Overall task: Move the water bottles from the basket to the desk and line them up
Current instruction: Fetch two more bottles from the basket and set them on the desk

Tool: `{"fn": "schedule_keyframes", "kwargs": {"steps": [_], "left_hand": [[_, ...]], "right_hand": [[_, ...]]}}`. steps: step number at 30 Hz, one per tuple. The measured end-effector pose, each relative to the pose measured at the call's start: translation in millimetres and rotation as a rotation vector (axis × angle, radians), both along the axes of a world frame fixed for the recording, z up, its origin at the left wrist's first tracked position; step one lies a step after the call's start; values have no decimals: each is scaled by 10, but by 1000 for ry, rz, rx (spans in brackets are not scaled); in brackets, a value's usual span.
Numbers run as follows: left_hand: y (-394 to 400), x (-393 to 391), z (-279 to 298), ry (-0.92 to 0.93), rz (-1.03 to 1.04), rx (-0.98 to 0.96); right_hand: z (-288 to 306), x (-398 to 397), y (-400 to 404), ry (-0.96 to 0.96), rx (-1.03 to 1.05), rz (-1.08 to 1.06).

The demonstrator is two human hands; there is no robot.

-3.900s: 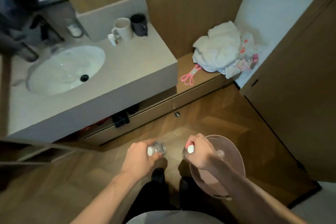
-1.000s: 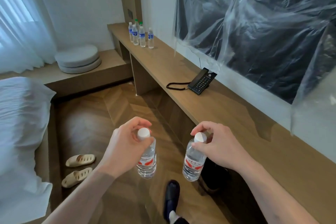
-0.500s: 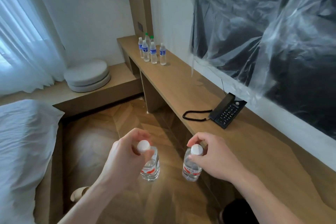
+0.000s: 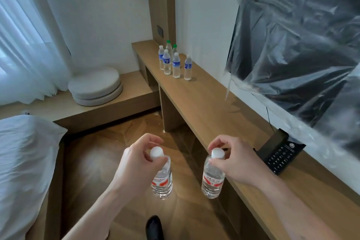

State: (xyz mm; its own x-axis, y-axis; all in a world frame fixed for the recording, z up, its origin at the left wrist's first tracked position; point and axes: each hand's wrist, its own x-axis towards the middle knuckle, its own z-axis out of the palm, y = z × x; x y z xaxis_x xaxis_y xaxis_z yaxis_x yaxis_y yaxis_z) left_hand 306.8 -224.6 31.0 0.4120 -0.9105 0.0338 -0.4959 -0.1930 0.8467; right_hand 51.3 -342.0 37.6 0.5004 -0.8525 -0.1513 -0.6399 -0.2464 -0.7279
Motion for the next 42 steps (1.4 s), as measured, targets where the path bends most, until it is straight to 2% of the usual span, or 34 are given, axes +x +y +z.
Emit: {"fn": "schedule_keyframes", "kwargs": {"steps": [13,23,34,42], "left_hand": [[-1905,1525,18,-23,-188,41],[-3320,2058,-129,0,-232,49],[-5079,2359,-273,-140,-262,122],[-6246,2585,-481,-142,-375,166]], "right_hand": [[-56,1254,-1270,-2,-7,-255],[-305,1703,-2540,-33,54,-319],[-504,2050,-4190,28,1,-367],[-593,2266,-5114,57,-1,-453]]}}
